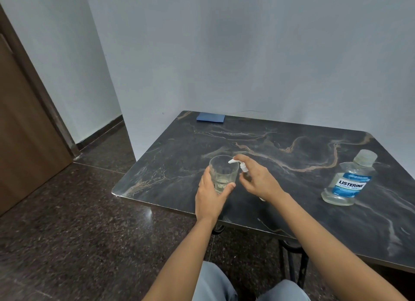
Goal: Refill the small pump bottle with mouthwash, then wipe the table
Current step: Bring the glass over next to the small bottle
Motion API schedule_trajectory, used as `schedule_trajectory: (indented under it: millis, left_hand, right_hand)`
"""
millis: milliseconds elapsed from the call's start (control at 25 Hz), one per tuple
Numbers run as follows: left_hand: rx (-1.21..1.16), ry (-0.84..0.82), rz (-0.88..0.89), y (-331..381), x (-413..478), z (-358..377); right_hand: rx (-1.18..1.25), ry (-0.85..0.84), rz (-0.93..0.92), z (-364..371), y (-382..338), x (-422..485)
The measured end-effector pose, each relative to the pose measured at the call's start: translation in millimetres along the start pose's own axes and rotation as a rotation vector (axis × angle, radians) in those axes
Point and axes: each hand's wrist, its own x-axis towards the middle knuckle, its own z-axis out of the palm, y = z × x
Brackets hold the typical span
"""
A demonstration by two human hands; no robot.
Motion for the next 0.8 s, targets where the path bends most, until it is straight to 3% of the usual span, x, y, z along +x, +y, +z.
schedule_trajectory:
  millis: [800]
  left_hand:
    - [0.002, 0.007, 0.008, -0.8, 0.0, 0.0]
  right_hand:
    - [0.072, 0.087, 0.046, 8.4, 1.4, 2.6]
